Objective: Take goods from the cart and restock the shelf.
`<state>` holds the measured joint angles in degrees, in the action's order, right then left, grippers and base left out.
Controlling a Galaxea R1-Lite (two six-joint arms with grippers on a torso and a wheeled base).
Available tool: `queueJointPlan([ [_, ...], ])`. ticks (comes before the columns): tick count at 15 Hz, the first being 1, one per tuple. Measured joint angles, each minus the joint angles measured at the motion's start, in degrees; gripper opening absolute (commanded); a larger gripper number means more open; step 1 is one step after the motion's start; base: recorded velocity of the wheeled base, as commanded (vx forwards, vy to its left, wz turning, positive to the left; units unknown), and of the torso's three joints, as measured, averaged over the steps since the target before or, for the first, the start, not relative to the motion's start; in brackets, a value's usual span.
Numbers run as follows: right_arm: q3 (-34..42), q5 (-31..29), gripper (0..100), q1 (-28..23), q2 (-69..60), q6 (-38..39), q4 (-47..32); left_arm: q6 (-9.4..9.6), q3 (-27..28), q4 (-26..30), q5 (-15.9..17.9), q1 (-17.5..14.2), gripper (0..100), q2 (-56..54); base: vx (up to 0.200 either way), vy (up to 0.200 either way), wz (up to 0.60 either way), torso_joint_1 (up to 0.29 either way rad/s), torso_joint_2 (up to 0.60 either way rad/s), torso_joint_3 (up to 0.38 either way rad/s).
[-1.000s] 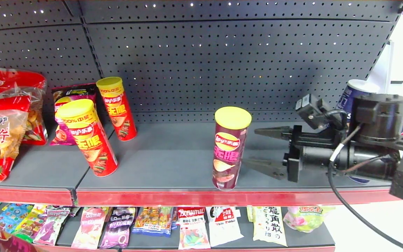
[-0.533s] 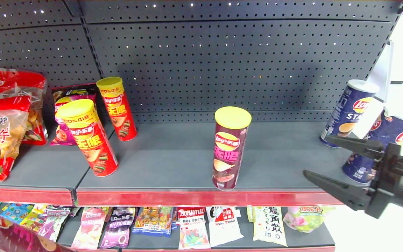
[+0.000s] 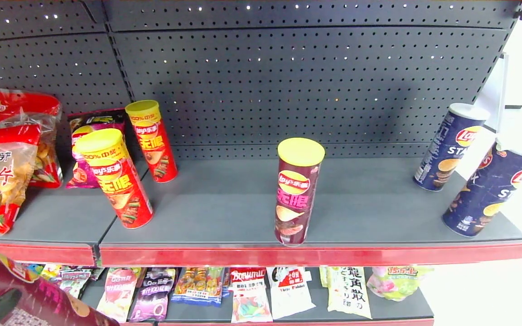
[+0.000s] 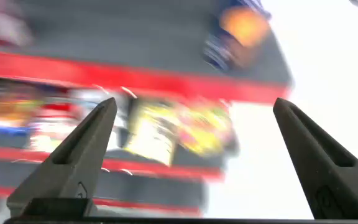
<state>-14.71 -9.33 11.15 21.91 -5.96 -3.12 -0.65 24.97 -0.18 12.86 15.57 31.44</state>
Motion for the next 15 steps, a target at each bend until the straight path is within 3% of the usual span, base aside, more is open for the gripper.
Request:
queueJointPlan([
  [1, 0.16, -4.44, 100, -2.28, -4.13, 0.27, -4.34, -0.01, -0.11, -0.02, 0.00, 0.00, 0, 0.01, 0.000, 0.000, 0.00, 0.000, 0.00, 0.000],
  [3, 3.23, -6.79, 100, -4.92, -9.90, 0.44, -6.12, -0.01, -0.16, 0.00, -0.02, 0.00, 0, 0.11, 0.000, 0.000, 0.00, 0.000, 0.00, 0.000],
  [5, 8.11, -1.43, 100, -5.86, -13.68, 1.56, -3.61, -0.01, -0.27, 0.00, 0.02, 0.00, 0, 0.28, 0.000, 0.000, 0.00, 0.000, 0.00, 0.000],
  [7, 11.67, 12.85, 100, -6.17, -15.41, 2.68, 4.02, 0.00, -0.39, 0.02, 0.05, 0.00, 0, 0.39, 0.000, 0.000, 0.00, 0.000, 0.00, 0.000],
  [8, 12.85, 14.54, 100, -6.19, -15.87, 2.77, 3.91, 0.00, -0.41, 0.02, 0.02, 0.00, 0, 0.43, 0.000, 0.000, 0.00, 0.000, 0.00, 0.000],
  [10, 14.19, 10.91, 100, -6.25, -16.40, 5.52, 3.22, 0.05, -0.22, 0.02, 0.00, 0.00, 0, 0.76, 0.000, 0.000, 0.00, 0.000, 0.00, 0.000],
  [15, 14.60, 10.72, 100, -6.25, -16.74, 5.96, 3.22, 0.05, -0.05, -0.06, -0.02, 0.00, 0, 1.99, 0.000, 0.000, 0.00, 0.000, 0.00, 0.000],
])
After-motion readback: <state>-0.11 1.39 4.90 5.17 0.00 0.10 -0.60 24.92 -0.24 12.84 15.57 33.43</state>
